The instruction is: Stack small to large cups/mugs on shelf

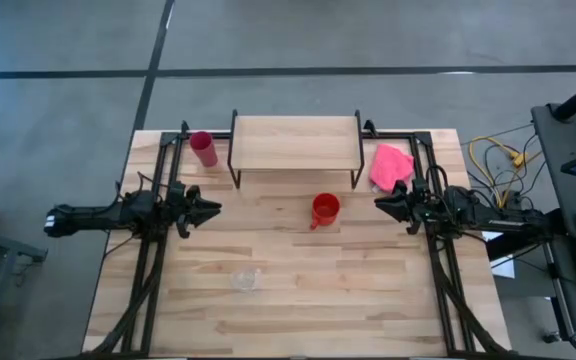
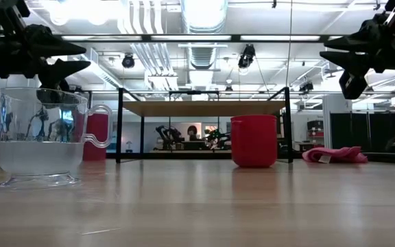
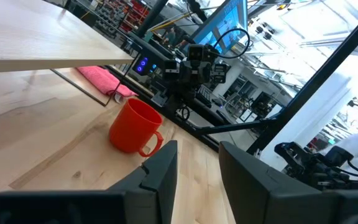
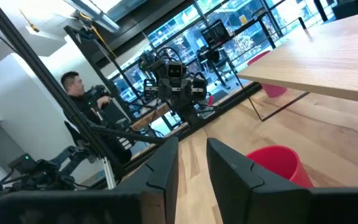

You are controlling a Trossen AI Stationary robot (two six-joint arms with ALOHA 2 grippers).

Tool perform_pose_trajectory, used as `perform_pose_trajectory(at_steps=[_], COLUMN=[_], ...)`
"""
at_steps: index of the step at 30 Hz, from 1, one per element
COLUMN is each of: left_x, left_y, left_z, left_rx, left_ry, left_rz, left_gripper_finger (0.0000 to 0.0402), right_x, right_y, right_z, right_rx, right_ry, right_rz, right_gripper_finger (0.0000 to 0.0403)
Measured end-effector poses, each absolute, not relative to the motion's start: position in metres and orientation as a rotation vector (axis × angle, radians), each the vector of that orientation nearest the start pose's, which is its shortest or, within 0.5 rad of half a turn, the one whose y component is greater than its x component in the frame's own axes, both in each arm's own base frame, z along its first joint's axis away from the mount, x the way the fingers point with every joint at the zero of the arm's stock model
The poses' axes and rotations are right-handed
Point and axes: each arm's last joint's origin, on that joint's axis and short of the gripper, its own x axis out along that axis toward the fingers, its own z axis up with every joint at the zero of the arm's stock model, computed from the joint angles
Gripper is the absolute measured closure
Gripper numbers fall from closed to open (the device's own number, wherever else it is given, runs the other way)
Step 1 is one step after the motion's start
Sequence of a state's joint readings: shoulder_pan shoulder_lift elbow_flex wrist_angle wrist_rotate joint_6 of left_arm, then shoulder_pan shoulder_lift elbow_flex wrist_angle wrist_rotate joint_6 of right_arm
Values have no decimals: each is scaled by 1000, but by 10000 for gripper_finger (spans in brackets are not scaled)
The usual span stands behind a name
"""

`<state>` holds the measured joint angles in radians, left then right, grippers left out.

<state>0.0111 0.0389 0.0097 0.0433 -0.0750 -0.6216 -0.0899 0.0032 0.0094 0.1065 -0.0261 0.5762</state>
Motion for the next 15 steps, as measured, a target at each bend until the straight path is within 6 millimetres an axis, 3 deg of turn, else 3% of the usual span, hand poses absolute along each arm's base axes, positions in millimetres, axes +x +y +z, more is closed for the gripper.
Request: perform_pose_trajectory(at_steps=[15], left_x=[99], left_y=[3], left_z=[168], left_rx=[-622], left_ry=[-41], left_rz=[81], left_gripper_finger=[297], right_x=[96], right_y=[-8], right_z=[178], right_rx=[575], right_ry=[-141], right_rz=[-28], right_gripper_finger=[321])
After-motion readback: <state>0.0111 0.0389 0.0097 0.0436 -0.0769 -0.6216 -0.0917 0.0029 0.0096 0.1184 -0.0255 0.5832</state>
